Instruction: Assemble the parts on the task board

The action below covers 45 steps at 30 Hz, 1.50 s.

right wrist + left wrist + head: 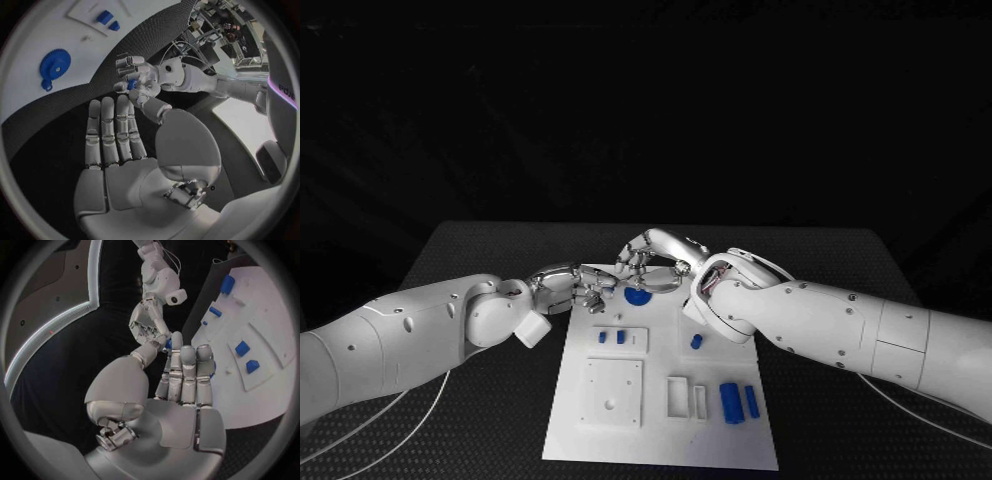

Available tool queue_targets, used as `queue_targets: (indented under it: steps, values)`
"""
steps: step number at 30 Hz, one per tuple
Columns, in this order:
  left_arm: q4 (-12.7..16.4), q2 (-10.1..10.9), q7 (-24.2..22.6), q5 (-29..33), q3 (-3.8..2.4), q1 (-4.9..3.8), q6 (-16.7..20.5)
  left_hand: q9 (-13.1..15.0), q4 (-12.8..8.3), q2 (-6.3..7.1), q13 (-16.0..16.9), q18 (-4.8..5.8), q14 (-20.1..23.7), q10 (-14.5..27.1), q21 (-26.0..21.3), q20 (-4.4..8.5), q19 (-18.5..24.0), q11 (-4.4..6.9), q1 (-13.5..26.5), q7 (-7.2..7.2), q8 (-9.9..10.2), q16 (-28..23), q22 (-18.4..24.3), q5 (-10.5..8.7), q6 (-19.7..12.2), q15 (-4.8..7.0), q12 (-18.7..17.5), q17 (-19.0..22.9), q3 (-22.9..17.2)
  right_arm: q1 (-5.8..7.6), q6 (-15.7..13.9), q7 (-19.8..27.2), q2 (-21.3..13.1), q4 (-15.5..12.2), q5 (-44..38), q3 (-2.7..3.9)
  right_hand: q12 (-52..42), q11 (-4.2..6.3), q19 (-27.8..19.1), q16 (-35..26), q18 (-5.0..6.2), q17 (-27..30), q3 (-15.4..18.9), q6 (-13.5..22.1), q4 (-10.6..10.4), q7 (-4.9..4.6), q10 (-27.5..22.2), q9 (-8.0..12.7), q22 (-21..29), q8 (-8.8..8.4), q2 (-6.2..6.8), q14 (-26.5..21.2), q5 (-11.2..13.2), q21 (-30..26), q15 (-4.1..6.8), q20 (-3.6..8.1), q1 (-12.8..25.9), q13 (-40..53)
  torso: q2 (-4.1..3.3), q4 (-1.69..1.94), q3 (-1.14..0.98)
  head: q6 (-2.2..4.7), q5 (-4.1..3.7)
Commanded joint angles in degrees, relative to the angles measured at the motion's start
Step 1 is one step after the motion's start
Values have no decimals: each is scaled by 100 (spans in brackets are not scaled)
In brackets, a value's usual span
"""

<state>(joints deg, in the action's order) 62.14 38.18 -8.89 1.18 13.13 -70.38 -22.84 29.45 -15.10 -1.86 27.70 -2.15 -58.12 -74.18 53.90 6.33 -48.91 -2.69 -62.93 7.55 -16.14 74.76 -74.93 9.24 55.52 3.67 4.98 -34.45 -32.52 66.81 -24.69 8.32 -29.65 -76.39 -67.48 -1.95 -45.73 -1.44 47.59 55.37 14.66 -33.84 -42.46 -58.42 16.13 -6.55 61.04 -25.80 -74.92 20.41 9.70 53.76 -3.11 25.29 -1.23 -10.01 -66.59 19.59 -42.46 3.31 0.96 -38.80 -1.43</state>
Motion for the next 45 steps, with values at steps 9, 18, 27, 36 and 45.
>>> queue_targets:
  steps: [9, 18, 27, 36, 45]
  values:
    - [50, -11, 11, -161, -5, -3, -272, 227, 22, 49, -1, -88, 16, 33, -21, 290, 42, 1, 15, 3, 3, 9, -101, -39, -36, -12, -27, 9, -8, -5, 108, 63, 25, 6, -110, -13, -37, 33, 77, 40, 34, -51, -92, -91, -6, 24, 63, -20, -125, 52, -186, 71, 30, 50, 28, 9, -20, 50, -1, 2, 1, -3, 5]
    - [63, -17, 33, -241, -5, -3, -355, 228, 36, 30, 4, -90, 23, 33, -21, 283, 46, -2, 13, 5, 3, 12, -102, -44, -36, -16, -30, 12, -13, -5, 125, 63, 31, -5, -125, -17, -41, 40, 89, 47, 34, -77, -138, -100, -24, 29, 75, -32, -126, 60, -228, 80, 34, 60, 36, 14, 10, 75, -1, -4, 0, -8, 13]
    - [64, -22, 36, -255, -5, -3, -346, 228, 42, 20, 7, -91, 26, 33, -21, 280, 49, -4, 12, 5, 3, 16, -103, -48, -37, -18, -32, 14, -15, -5, 169, 59, 35, -1, -131, -21, -51, 48, 97, 56, 34, -100, -147, -112, -15, 36, 90, -44, -128, 72, -241, 89, 34, 70, 43, 21, 34, 98, -1, -5, -2, -20, 15]
    - [64, -25, 15, -260, -5, -3, -280, 228, 45, 20, 10, -92, 29, 37, -20, 278, 52, -6, 13, 7, 5, 21, -104, -56, -42, -20, -36, 15, -12, -5, 181, 49, 28, -20, -177, -24, -55, 53, 102, 61, 34, -114, -148, -119, -1, 40, 97, -52, -129, 78, -237, 94, 34, 77, 48, 25, 44, 111, -1, -5, -2, -20, 17]
    - [16, -5, 9, -260, -5, -3, -261, 234, 44, 4, 22, -98, 35, 20, -18, 275, 56, -1, -7, -1, -7, 29, -106, -53, -22, -17, -31, 20, -23, -5, 165, 52, -22, -19, -190, -25, -56, 56, 104, 63, 34, -122, -153, -122, 7, 43, 99, -57, -129, 81, -236, 95, 34, 81, 51, 29, 46, 119, 0, -5, 0, -29, 24]
